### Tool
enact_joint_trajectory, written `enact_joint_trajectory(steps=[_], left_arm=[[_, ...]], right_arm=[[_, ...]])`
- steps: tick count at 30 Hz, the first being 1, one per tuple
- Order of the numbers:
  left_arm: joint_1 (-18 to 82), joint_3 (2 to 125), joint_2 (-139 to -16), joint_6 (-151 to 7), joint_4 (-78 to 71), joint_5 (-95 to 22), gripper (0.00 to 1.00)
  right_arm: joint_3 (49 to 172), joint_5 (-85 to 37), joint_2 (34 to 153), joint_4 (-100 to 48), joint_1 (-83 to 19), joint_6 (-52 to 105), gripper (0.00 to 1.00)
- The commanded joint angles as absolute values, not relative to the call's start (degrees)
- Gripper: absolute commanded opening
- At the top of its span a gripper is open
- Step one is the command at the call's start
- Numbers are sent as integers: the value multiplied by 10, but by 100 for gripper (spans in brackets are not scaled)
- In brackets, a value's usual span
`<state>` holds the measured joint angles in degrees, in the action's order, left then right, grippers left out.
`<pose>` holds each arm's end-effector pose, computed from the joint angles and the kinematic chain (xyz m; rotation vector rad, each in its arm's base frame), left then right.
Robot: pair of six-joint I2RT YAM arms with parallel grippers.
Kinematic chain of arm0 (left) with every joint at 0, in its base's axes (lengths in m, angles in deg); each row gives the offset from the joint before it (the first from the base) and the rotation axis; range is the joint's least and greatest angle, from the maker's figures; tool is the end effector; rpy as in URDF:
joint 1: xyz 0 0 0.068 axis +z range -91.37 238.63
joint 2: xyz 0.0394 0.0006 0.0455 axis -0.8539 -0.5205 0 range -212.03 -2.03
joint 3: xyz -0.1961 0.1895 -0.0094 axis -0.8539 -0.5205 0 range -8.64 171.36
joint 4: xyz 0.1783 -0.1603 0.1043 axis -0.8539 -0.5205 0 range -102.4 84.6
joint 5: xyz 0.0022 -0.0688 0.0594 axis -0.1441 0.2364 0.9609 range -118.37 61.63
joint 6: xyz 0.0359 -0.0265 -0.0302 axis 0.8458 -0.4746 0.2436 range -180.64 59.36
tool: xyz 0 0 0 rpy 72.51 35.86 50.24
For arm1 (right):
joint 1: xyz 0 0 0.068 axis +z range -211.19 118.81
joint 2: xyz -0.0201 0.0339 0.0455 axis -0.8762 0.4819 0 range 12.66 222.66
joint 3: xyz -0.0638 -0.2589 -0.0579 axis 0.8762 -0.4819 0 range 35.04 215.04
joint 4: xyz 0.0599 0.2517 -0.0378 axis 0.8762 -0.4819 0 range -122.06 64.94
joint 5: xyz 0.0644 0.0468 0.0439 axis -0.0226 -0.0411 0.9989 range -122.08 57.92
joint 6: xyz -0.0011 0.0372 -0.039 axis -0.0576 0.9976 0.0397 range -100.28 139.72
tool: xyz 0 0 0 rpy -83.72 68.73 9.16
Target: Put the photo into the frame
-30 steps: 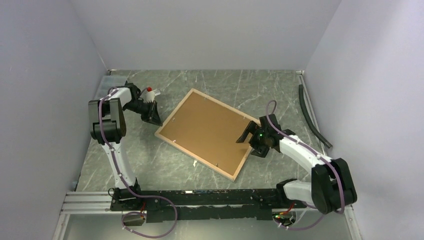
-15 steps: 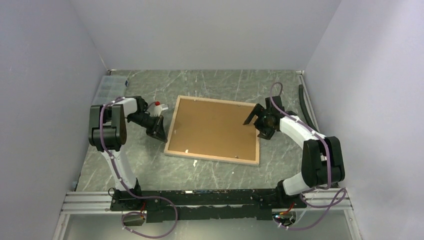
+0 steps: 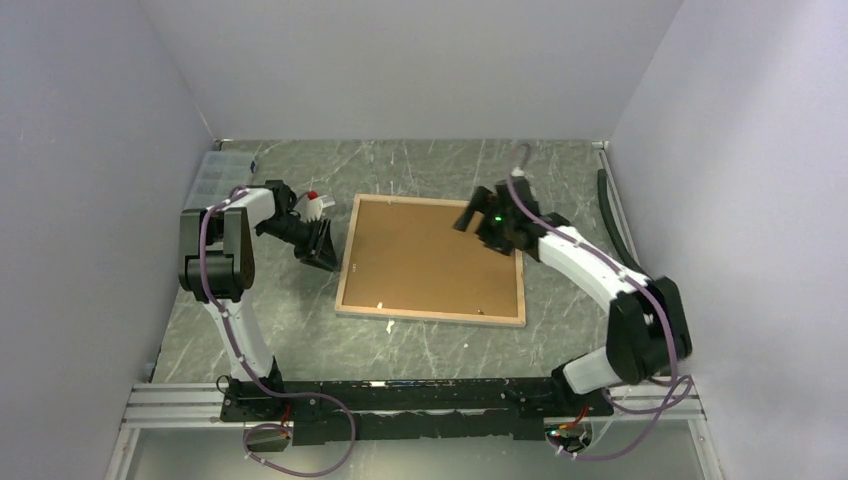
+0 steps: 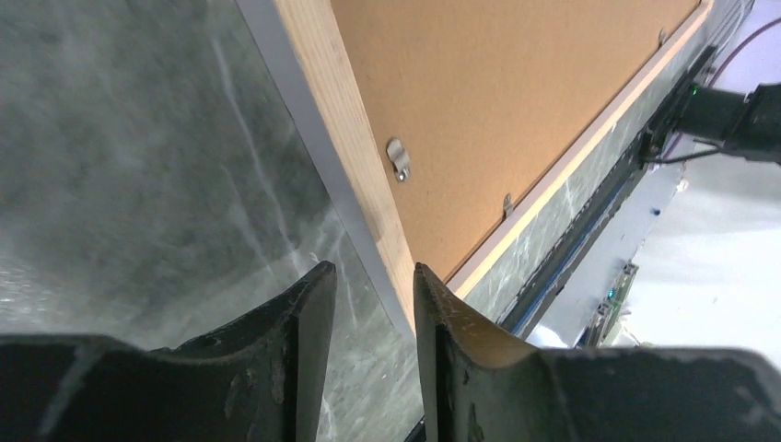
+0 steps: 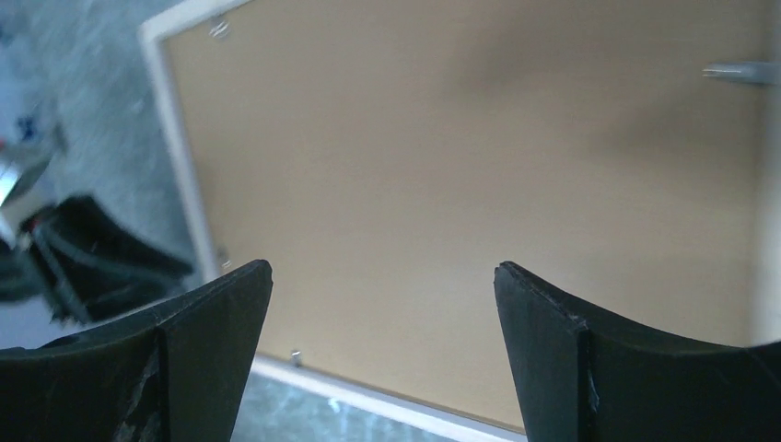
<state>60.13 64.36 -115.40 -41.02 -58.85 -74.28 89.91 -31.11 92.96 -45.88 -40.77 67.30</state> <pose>0.3442 -0.0166 0.1444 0.4045 2.7887 -1.1905 0.2794 0.1047 0.2435 0.5688 2.3910 0.5692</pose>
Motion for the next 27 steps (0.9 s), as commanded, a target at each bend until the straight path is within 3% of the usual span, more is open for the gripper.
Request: enact_joint_trajectory(steps=[1,4,12,27], left_arm=[[604,674,-1172,-458,-560,-758,42],[604,672,-1186,-460,-552,-760,36],[599,673,-1218,-470,-539,-768,24],[599,664,-1219,-471,-531,-757,10]], right_arm=[[963,-260,1014,-363,-321,685,91],[1004,-229,1078,-317,-275,697,84],[1091,-167,1219,-233,-205,738,78],[1178,-120,1354,-173,-149,784,76]])
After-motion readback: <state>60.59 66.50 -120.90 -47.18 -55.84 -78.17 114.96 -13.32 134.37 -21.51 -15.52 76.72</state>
